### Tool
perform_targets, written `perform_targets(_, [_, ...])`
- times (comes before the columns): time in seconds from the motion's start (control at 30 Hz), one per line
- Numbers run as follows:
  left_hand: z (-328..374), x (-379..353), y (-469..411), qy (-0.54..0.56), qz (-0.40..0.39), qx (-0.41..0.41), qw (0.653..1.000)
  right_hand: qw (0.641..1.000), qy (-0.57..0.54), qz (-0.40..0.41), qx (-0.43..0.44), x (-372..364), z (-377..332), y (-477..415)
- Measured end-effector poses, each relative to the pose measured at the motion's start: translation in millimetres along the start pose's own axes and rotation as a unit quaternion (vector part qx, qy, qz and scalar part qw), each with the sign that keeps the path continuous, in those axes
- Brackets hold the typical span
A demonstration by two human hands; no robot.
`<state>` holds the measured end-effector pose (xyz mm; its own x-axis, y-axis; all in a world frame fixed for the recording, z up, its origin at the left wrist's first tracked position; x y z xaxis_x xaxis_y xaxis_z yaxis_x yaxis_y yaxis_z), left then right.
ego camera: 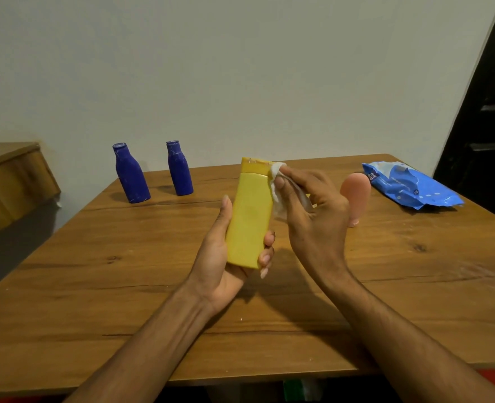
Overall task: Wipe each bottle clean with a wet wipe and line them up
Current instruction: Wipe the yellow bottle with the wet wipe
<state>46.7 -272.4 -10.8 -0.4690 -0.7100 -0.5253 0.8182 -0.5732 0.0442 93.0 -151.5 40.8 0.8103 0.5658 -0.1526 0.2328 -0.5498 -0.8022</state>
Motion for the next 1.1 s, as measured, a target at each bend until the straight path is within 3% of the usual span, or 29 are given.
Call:
perform_targets(0.23, [0.5, 2.7, -0.8, -0.037, 0.008, -0.022, 0.999, 1.000, 0.000, 0.001, 0.020, 1.6, 0.6, -1.4])
perform_targets(0.4, [0.4, 2.8, -0.9, -0.031, 0.012, -0.033, 0.999, 0.995, 0.026, -0.056, 0.077, -5.0, 2.3, 6.0])
perform_targets(0.8, [-0.2, 2.3, 0.4, -0.131, 0.013, -0.074, 0.988, 0.990, 0.060, -0.031, 0.126, -3.8, 0.5, 5.6])
perform_targets(1.0, [2.3, 4.0, -0.1, -0.149, 0.036, -0.106, 0.983, 0.975, 0.097, -0.044, 0.196, -6.9, -7.5, 9.8])
perform_targets(1.1, [2.0, 2.8, 0.3, -0.163, 0.037, -0.110, 0.980, 0.981, 0.088, -0.034, 0.170, -4.5, -5.2, 7.9])
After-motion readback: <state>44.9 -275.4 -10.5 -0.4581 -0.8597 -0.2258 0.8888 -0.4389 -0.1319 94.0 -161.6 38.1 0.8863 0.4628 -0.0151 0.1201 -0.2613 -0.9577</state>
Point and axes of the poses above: each hand's wrist, its own y-axis away from the middle knuckle, its own x-axis out of the back of the hand, z = x × y, the point moved 5 cm from there along -y, towards the middle knuckle, and after that the axes turned 11 degrees about z, right-handed, at the moved point
